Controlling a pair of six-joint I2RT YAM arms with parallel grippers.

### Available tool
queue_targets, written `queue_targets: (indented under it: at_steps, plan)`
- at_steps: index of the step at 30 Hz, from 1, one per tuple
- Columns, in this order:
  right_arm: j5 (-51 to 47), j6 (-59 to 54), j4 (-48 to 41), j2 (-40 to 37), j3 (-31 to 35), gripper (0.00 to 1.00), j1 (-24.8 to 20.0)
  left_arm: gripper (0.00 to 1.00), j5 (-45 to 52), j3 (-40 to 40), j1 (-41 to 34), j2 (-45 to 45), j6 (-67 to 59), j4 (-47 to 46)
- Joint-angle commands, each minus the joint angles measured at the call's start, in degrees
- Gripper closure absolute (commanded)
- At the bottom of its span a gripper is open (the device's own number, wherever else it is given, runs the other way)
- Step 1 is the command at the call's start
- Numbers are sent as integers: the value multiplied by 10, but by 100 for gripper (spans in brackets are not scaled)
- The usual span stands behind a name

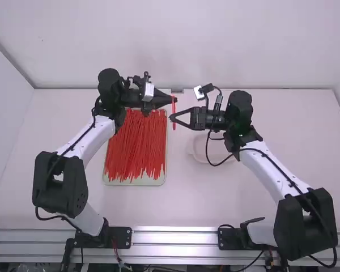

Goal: Fasten the cable tie

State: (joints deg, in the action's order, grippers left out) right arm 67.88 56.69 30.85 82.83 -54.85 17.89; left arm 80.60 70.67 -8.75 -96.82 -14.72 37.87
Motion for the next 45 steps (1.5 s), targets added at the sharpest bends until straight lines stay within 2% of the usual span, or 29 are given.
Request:
queue_targets:
  at_steps: [1,13,26,33,45]
  plan:
    - [-5,5,2,3,3,100,1,98,10,17,2,2,-19,1]
    - [-24,12,9,3,3,100,1,98,12,17,1,2,-16,1]
    - [-57,35,39,3,3,100,-11,98,92,17,-3,2,-10,-2]
    - [-86,35,51,3,3,100,-2,98,90,17,-4,2,-1,-53]
    - [-113,52,64,3,3,100,-21,98,91,17,-23,2,2,-84]
